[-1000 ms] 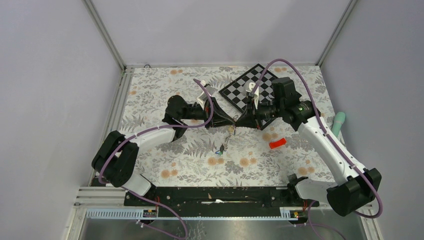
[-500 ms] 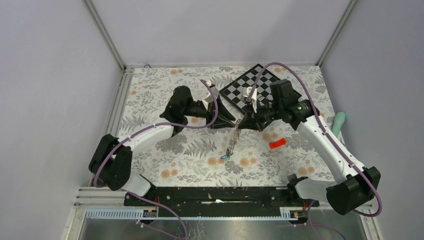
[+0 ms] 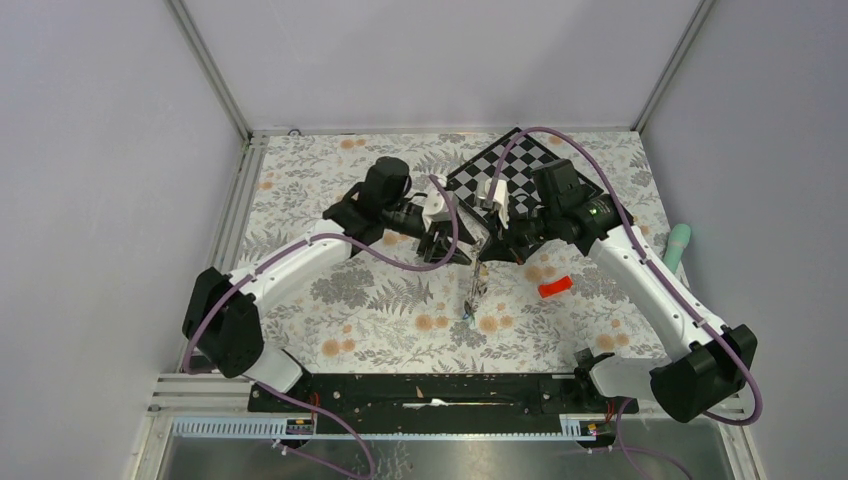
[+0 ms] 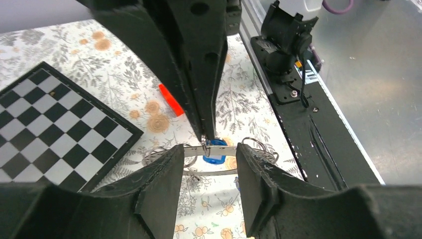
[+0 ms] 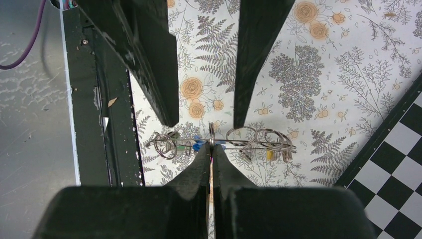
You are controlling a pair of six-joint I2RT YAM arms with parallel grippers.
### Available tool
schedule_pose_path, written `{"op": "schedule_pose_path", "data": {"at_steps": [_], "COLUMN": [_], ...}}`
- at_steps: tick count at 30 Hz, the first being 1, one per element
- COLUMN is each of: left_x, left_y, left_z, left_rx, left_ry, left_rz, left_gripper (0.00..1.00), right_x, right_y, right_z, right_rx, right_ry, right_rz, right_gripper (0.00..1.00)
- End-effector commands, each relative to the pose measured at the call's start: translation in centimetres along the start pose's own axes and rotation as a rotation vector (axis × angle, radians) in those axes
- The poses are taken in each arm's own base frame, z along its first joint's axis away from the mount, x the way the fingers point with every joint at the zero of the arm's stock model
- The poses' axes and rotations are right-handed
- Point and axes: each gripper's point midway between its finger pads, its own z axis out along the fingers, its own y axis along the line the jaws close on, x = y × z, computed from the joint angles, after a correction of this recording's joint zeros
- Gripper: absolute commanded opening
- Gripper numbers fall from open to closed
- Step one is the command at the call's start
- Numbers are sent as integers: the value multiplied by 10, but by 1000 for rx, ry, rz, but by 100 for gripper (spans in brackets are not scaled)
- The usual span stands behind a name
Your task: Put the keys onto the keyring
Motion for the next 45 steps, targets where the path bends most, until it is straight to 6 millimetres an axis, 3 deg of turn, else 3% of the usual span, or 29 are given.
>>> {"op": "schedule_pose_path", "data": {"at_steps": [1,10,30,36,45], "left_x": [-2,-1,-9,-2,7], "left_y": [0,2,5,3,-1], "left_z": [10,17,16,17,17], "left_rx": [27,38,13,22,31], "left_ry": [13,10,-24,-21,-12], "left_rz": [68,50,25,9,-4], "left_gripper": [47,31,24,15,14], "right_x": [-22,-17,-11,-13,-15], "right_y": [0,2,5,5,4], "right_z": [-5,-4,-2,-2,-3], "right_rx": [8,7,-2,1,9], "right_ry": [-45,-43,-46,-51,-53], "right_rz": [-61,-60,-51,-51,-54], "right_gripper": [0,0,0,0,0]}}
